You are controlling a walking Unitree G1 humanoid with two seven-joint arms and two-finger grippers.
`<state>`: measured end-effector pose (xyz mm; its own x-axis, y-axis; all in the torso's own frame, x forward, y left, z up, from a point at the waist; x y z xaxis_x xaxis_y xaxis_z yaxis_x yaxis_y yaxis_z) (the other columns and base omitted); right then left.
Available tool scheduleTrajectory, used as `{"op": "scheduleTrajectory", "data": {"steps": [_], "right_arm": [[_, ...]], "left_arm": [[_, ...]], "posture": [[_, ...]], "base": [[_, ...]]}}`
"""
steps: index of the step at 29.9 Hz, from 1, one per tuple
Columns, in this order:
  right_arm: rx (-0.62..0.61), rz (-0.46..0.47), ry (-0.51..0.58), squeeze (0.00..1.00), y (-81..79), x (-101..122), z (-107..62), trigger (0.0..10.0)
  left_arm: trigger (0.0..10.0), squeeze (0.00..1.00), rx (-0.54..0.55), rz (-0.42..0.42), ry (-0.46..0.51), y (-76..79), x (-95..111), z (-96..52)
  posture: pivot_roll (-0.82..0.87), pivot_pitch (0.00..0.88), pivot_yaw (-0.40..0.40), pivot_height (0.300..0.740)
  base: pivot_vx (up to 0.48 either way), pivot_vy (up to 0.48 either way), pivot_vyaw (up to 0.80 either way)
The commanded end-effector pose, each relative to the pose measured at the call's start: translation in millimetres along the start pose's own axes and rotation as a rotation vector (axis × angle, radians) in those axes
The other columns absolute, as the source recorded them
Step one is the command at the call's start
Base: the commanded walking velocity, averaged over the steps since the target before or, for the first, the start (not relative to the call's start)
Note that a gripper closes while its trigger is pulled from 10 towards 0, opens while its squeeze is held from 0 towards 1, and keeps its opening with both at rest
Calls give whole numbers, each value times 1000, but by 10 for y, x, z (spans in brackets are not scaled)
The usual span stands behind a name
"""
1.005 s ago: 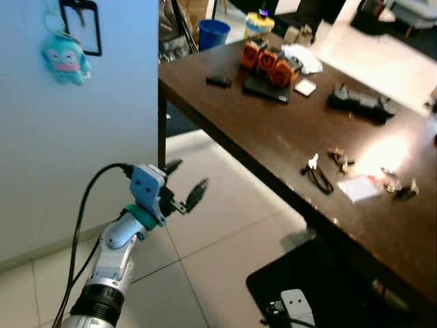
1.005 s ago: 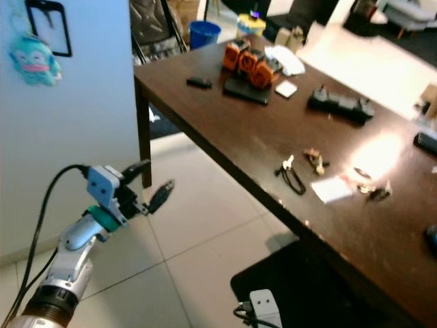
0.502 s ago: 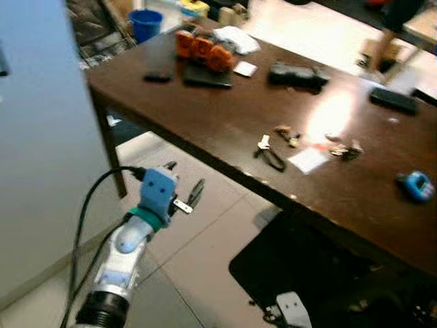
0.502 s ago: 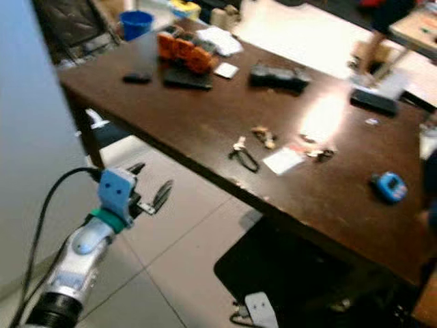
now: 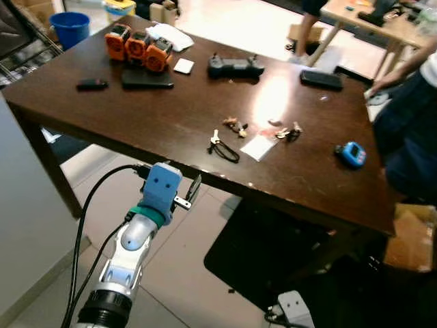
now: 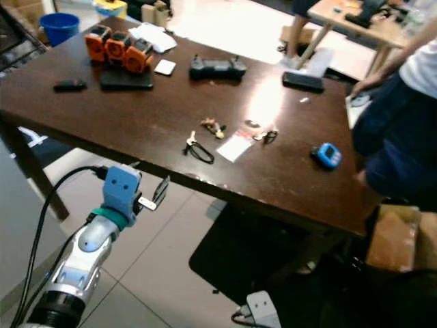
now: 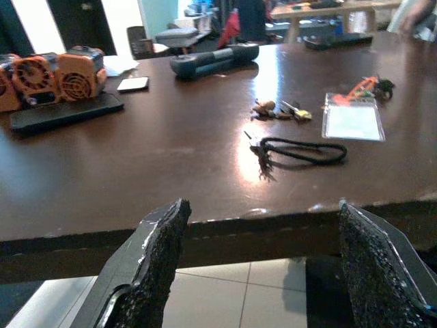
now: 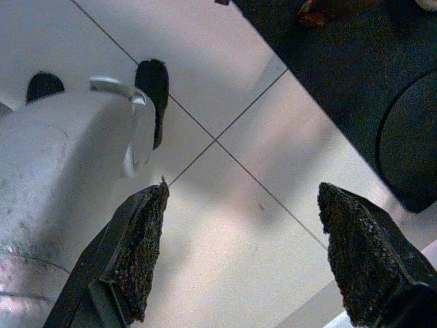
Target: Hang keys on a hook
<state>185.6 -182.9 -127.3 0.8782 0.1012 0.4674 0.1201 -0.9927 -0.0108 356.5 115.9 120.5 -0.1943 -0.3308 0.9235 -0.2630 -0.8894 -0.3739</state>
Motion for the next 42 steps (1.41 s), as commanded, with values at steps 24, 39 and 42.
{"op": "scheduleTrajectory", "data": {"steps": [24, 39, 42], "right_arm": [[15, 14, -23, 0, -21, -116, -11, 10000], [20, 15, -27, 0, -34, -133, -11, 10000], [20, 12, -28, 0, -30, -134, -12, 10000]], "left_arm": [[10000, 0, -8, -6, -6, 117, 60, -21], [10000, 0, -76, -51, 44, 207, 165, -51], [10000, 0, -116, -47, 64, 249, 189, -90]], "posture": [[191, 70, -38, 740], [190, 73, -37, 740], [191, 74, -38, 740]], "base": [[150, 0, -467], [371, 0, 0], [0, 0, 0]]}}
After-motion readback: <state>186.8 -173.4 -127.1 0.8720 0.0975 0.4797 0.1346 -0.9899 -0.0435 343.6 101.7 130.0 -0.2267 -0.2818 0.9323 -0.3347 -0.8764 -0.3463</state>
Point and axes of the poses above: a point about 5 cm out from each wrist's last joint towards the gripper, its own z axis pointing out of the wrist towards the gripper, its own x axis along the axis of the wrist's last joint, y = z × x, the point moved 4 cm from there along z, pointing out of the wrist towards the gripper, and after that the axes turned 7 degrees about z, right-handed, at the moved point
